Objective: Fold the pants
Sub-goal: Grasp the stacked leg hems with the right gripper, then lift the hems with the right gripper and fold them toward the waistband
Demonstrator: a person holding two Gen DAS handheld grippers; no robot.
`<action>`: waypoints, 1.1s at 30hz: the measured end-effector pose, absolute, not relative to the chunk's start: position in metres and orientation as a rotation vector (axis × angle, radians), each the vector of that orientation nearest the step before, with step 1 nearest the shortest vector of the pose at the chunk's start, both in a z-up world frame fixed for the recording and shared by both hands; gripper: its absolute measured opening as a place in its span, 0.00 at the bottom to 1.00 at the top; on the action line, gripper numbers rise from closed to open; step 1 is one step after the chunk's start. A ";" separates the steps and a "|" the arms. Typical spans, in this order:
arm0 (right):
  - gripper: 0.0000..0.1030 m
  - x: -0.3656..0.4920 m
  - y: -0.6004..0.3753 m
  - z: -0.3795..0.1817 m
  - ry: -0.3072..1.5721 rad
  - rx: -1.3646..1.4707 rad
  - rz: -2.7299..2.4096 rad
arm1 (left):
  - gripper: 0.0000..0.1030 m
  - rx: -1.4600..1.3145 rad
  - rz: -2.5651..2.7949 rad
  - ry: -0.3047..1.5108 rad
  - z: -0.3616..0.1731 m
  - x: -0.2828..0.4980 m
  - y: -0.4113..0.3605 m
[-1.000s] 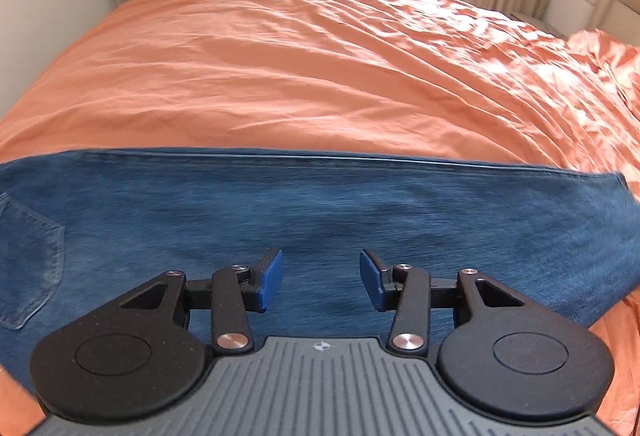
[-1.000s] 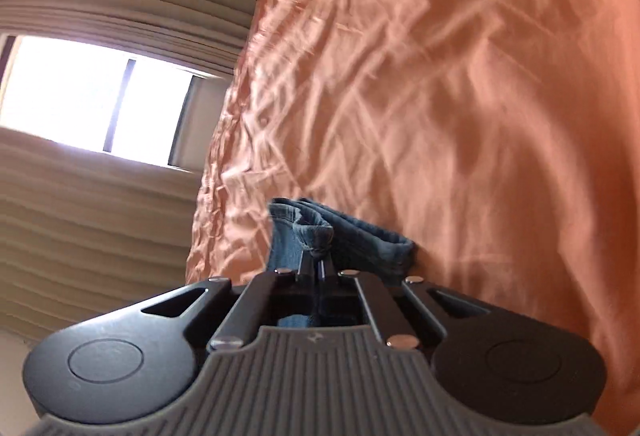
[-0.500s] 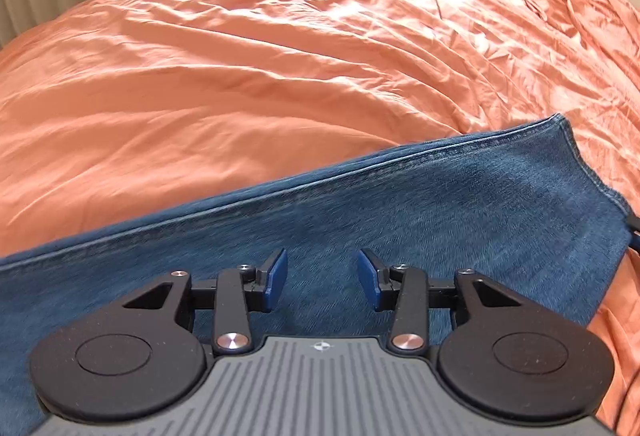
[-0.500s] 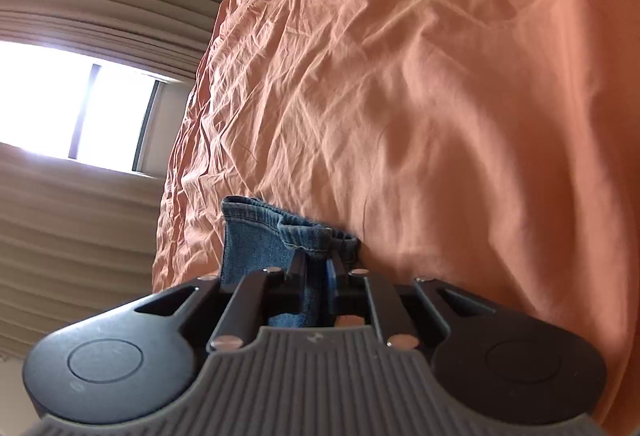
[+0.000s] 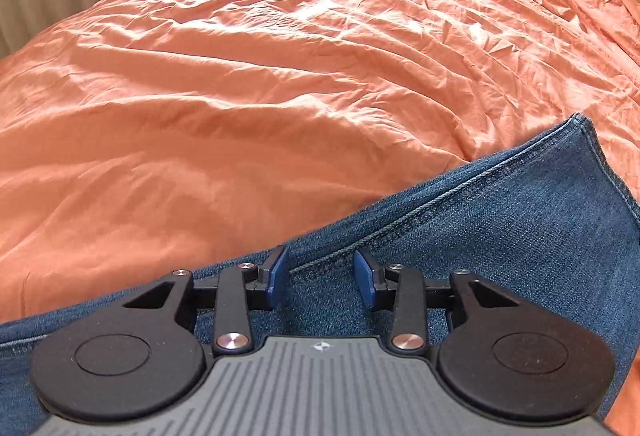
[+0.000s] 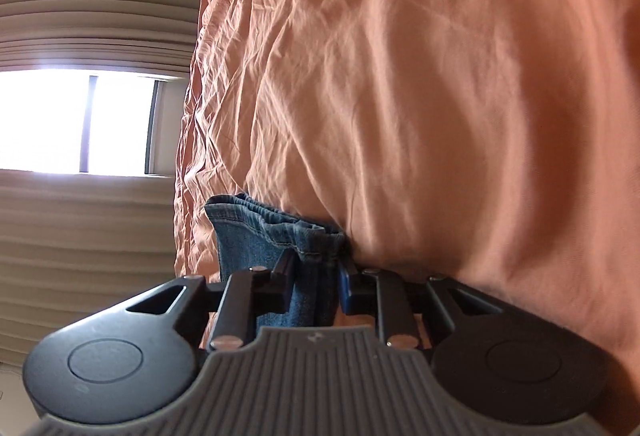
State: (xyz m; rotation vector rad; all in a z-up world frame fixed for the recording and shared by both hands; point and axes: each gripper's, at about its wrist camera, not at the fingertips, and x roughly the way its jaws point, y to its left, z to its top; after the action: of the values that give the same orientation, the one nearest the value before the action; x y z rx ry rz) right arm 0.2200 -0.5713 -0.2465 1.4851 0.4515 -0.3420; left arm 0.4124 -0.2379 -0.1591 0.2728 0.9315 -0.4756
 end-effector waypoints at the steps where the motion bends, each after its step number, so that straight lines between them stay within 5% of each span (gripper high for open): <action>1: 0.11 0.219 -0.570 -0.245 0.438 1.483 -0.335 | 0.41 0.273 -0.479 0.933 -0.160 0.415 -0.239; 8: 0.08 0.226 -0.568 -0.234 0.431 1.390 -0.340 | 0.29 0.251 -0.458 0.888 -0.148 0.417 -0.243; 25: 0.07 0.218 -0.568 -0.215 0.404 1.319 -0.311 | 0.25 0.207 -0.479 0.983 -0.144 0.312 -0.195; 33: 0.07 0.222 -0.561 -0.201 0.391 1.230 -0.301 | 0.15 0.201 -0.489 0.979 -0.144 0.248 -0.198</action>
State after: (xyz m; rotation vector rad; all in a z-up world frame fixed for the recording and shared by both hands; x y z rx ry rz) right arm 0.2220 -0.5609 -0.2013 1.2302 0.3906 -0.3014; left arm 0.2475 -0.1979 -0.1441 0.2015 0.9789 -0.4888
